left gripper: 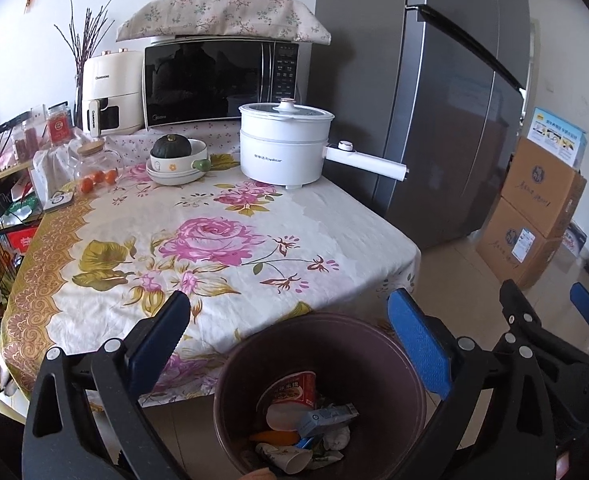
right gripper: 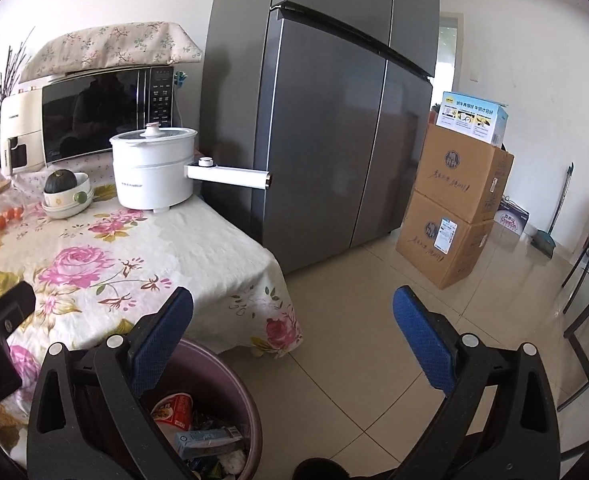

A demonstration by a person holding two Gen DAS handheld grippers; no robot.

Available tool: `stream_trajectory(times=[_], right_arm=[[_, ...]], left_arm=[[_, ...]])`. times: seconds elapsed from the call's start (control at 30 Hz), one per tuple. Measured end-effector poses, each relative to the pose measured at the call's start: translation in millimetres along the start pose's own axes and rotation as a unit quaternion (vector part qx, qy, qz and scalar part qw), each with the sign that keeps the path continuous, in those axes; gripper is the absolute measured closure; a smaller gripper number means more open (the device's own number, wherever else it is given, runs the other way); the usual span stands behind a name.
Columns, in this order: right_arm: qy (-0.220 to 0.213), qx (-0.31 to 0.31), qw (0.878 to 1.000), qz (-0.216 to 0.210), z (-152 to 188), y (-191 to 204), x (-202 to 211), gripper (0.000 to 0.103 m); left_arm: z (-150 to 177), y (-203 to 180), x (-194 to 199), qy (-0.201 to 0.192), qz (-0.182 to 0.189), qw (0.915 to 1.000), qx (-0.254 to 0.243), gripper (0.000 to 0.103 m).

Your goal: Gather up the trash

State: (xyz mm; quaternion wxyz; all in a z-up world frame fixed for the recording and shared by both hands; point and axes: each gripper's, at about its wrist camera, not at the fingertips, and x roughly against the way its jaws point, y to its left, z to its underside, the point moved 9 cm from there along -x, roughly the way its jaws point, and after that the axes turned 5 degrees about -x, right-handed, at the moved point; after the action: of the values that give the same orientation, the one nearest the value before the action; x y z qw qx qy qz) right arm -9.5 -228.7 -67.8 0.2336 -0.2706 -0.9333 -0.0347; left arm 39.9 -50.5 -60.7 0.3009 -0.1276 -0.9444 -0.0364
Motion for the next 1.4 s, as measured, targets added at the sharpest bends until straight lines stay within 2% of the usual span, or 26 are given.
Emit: stream_trajectory(times=[0.43, 0.63, 1.1, 1.4], right_arm=[[0.001, -0.002, 1.000, -0.009, 3, 1, 3, 0.007], [0.005, -0.005, 1.000, -0.013, 5, 1, 4, 0.007], [0.017, -0.010, 1.000, -0.021, 10, 1, 0, 0.007], [0.020, -0.009, 0.999, -0.023, 11, 2, 0, 0.007]], left_arm=[[-1, 1, 6, -0.010, -0.009, 0.9999, -0.002, 0.007], [1, 3, 7, -0.007, -0.007, 0.9999, 0.004, 0.007], [9, 11, 6, 0.007, -0.035, 0.9993, 0.014, 0.007], [9, 10, 6, 0.007, -0.036, 0.9993, 0.012, 0.007]])
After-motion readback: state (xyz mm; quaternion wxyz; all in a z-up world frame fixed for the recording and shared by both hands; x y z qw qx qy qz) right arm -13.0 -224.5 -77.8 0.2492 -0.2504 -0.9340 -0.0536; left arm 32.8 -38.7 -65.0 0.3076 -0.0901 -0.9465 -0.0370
